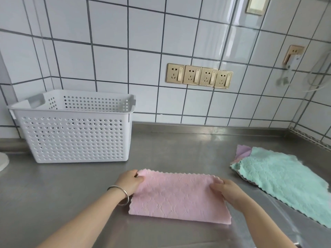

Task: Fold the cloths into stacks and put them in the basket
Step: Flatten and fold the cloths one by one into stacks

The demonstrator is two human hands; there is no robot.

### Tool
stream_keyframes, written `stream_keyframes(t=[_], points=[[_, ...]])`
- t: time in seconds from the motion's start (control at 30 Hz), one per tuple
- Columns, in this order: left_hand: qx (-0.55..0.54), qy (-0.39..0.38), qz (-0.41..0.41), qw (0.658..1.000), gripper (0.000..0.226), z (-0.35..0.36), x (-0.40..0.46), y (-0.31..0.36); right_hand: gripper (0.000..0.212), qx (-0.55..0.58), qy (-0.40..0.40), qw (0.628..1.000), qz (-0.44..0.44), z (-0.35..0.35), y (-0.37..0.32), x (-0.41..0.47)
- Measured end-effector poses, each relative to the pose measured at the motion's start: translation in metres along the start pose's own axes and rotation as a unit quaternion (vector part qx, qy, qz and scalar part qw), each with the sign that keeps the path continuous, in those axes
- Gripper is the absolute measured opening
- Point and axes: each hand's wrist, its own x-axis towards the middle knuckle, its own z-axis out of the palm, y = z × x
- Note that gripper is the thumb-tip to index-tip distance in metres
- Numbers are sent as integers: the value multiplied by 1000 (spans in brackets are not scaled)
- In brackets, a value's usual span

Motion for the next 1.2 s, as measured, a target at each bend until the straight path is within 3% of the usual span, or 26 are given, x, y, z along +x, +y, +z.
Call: stream_keyframes(t=[0.07,0.23,0.3,0.37,0.43,0.53,0.6,0.67,0.73,0.83,0.93,1.2], points=[[14,26,-14,999,24,2,4,2,5,-47,38,998,-5,3,-4,2],[37,59,-50,996,33,5,6,9,20,-116,91,989,-2,13,-7,7],[34,65,-54,996,37,6,7,10,7,-131,104,986,0,18,-8,7],[42,64,-57,995,38,6,8,11,36,-138,118,983,7,21,-8,6],[46,69,-59,995,38,6,8,12,47,-139,130,982,9,24,-9,4],[21,76,-62,995,32,10,7,9,46,-125,148,981,11,26,-10,1],[-6,92,-57,994,8,13,3,8,45,-109,160,981,10,29,-9,-2],[31,120,-24,992,41,18,0,5,50,-133,190,973,-21,34,-9,-9],[125,139,56,981,65,22,-7,10,59,-250,229,938,-66,39,-7,-17],[258,24,162,952,63,31,-21,29,65,-374,221,896,-98,47,-3,-31],[328,-91,168,925,65,46,-31,37,60,-359,184,911,-90,57,10,-40],[345,-138,111,922,91,64,-39,33,62,-271,219,937,-37,55,20,-61]])
